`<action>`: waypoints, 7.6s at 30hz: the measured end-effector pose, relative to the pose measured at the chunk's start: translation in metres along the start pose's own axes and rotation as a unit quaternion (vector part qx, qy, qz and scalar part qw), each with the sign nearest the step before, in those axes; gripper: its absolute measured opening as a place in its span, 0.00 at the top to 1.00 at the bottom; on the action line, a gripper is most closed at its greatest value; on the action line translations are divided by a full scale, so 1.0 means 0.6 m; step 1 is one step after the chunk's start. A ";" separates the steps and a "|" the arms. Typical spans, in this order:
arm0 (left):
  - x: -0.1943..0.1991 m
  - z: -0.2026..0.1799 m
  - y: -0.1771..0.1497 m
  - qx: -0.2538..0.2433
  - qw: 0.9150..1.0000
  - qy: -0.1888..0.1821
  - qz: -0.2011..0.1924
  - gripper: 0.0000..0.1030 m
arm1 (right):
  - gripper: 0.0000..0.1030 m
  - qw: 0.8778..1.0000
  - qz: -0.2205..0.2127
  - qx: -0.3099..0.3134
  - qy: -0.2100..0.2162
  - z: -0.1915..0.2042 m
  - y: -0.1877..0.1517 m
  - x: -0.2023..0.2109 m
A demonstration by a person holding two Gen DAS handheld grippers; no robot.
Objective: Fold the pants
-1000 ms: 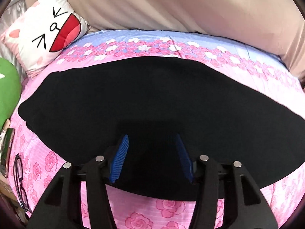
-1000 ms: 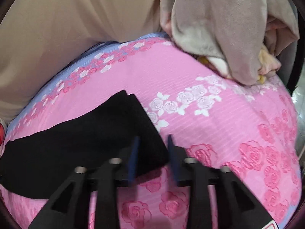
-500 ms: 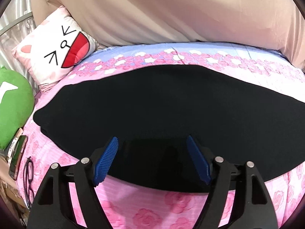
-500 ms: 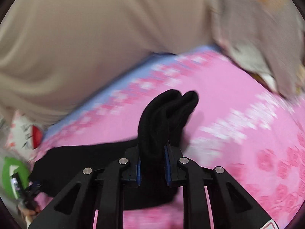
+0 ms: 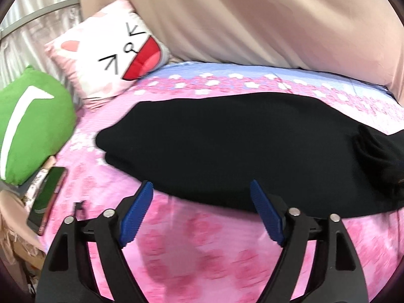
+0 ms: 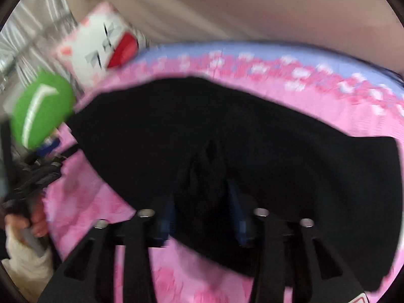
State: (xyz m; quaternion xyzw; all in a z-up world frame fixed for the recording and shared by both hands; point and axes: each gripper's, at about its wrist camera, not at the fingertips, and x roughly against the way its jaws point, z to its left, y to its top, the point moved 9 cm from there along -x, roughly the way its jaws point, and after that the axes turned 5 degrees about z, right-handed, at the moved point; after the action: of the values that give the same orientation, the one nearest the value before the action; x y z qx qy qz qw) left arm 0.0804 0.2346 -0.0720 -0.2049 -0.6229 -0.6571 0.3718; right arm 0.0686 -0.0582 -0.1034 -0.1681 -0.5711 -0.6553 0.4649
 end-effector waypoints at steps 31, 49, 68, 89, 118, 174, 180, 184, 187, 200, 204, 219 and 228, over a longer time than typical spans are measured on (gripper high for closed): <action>0.058 -0.139 -0.016 -0.033 0.999 -0.030 0.015 0.20 | 0.87 0.952 -0.134 -0.271 -0.052 -0.344 -0.149 0.198; 0.044 -0.247 -0.034 -0.069 0.995 -0.067 0.027 0.16 | 0.36 0.975 -0.087 -0.094 -0.182 -0.202 -0.174 0.212; 0.034 -0.165 -0.025 -0.019 0.996 -0.083 0.026 0.14 | 0.87 0.991 -0.091 -0.047 -0.090 -0.053 -0.033 0.098; -0.047 -0.045 0.038 0.201 0.964 -0.164 0.066 0.83 | 0.43 0.976 -0.083 -0.116 -0.163 -0.157 -0.133 0.144; 0.203 -0.353 0.006 -0.073 0.981 -0.175 -0.036 0.11 | 0.26 0.978 -0.100 -0.182 -0.008 -0.214 -0.134 0.163; 0.027 -0.530 -0.047 -0.033 0.915 -0.369 0.159 0.30 | 0.31 0.947 -0.087 -0.306 -0.047 -0.425 -0.215 0.182; 0.080 -0.477 -0.016 -0.024 0.905 -0.407 0.123 0.73 | 0.67 0.956 -0.114 -0.269 -0.038 -0.364 -0.167 0.203; 0.115 -0.400 -0.021 -0.028 0.917 -0.384 0.106 0.73 | 0.70 0.967 -0.123 -0.221 -0.022 -0.281 -0.143 0.233; 0.078 -0.344 -0.070 -0.017 0.922 -0.357 0.147 0.70 | 0.68 0.972 -0.079 -0.210 -0.064 -0.269 -0.184 0.187; 0.152 -0.312 -0.031 -0.054 0.966 -0.250 0.024 0.23 | 0.27 0.979 -0.059 -0.180 -0.072 -0.234 -0.152 0.151; 0.151 -0.281 -0.029 -0.043 0.971 -0.233 0.020 0.22 | 0.73 0.977 -0.046 -0.183 -0.099 -0.225 -0.154 0.111; 0.114 -0.060 -0.043 0.046 0.987 -0.152 0.015 0.21 | 0.92 0.981 -0.042 0.059 0.180 0.293 0.086 0.022; 0.111 0.010 -0.050 0.084 0.988 -0.130 0.013 0.19 | 0.93 0.971 -0.089 0.030 0.222 0.284 0.126 0.083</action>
State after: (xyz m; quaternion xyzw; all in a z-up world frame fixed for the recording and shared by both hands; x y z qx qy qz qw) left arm 0.0144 0.2234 -0.0422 -0.2652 -0.7163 -0.5649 0.3121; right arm 0.0510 0.0818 0.0285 0.0466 -0.4855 -0.6978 0.5246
